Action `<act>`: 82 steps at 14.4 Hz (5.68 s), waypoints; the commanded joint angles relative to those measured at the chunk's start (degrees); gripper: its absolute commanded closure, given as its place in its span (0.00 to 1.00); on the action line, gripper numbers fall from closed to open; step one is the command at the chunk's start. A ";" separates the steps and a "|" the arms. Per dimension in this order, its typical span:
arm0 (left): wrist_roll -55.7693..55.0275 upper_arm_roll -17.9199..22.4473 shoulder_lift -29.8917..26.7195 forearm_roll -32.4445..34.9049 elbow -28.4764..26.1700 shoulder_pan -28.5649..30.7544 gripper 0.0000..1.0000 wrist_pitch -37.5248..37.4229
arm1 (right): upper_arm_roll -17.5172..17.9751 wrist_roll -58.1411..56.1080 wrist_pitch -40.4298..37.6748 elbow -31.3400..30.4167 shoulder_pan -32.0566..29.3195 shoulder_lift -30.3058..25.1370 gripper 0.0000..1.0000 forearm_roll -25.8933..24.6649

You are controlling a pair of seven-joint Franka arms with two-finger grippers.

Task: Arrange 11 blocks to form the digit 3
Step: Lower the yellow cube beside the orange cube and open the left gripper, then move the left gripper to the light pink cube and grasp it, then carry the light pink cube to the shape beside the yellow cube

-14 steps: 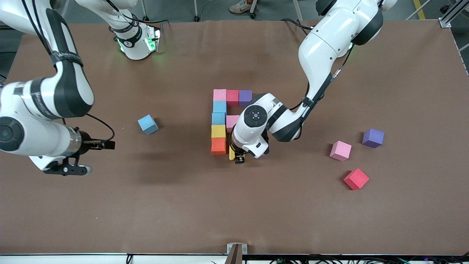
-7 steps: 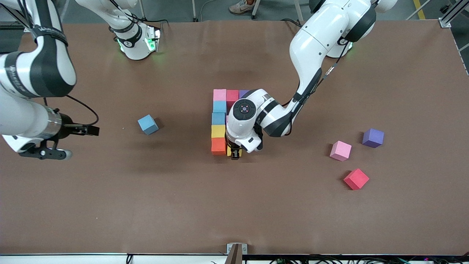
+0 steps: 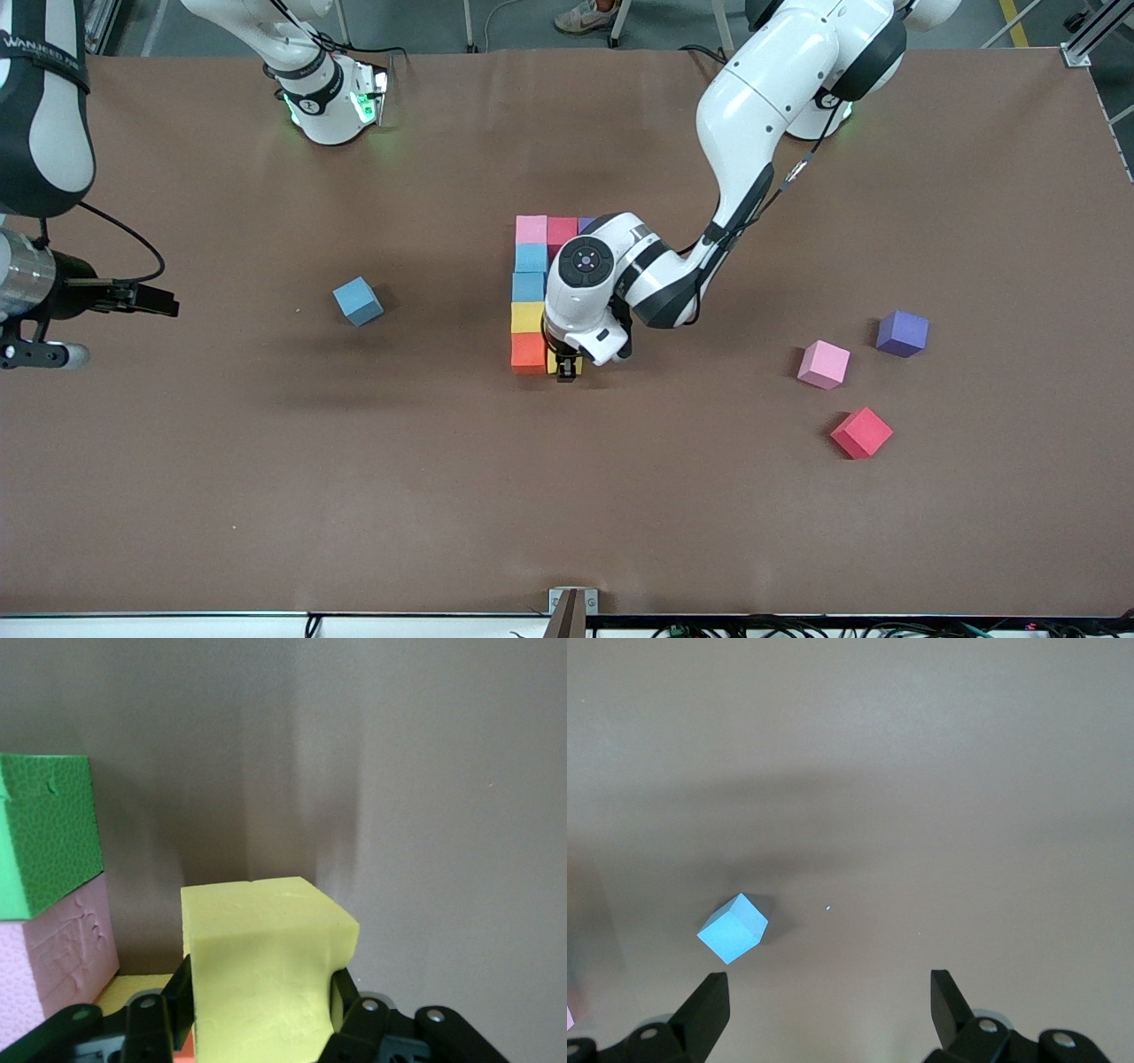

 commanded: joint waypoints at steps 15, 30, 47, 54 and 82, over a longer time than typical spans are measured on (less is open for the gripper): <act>-3.97 1.74 0.85 1.67 -0.09 -1.34 0.67 1.86 | 3.26 4.72 -5.78 1.64 0.22 -6.30 0.00 -0.14; -3.54 4.92 -0.64 1.84 -0.27 -4.25 0.00 1.77 | 3.26 4.28 -6.22 7.27 0.22 -5.68 0.00 2.67; 39.49 3.51 -19.53 1.23 -4.30 10.50 0.00 -20.80 | 3.44 3.58 -6.66 -2.40 -0.05 -15.26 0.00 0.92; 62.70 3.51 -28.85 1.41 -21.25 23.69 0.00 -18.89 | 4.06 2.87 -9.12 -2.14 -0.14 -17.81 0.00 0.13; 64.59 3.69 -26.22 -2.28 -40.34 39.79 0.00 4.84 | 3.70 -3.89 -10.71 1.55 -0.22 -15.79 0.00 2.06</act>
